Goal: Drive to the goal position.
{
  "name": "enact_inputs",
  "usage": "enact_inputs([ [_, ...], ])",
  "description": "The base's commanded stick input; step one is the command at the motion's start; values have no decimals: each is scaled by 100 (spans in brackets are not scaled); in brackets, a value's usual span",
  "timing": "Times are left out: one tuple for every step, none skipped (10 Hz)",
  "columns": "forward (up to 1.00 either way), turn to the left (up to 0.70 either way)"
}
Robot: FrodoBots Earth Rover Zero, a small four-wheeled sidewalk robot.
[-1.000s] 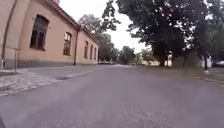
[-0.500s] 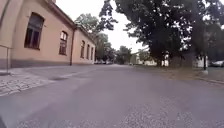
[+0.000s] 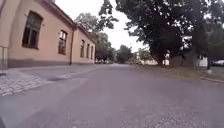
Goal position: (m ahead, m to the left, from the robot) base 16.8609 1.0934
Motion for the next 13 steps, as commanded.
enact_inputs([
  [45,-19],
  [45,-27],
  [45,-27],
  [45,-27],
  [45,-27],
  [45,-27],
  [45,-27],
  [45,-27],
  [45,-27],
  [45,-15],
  [45,0],
  [45,0],
  [45,0],
])
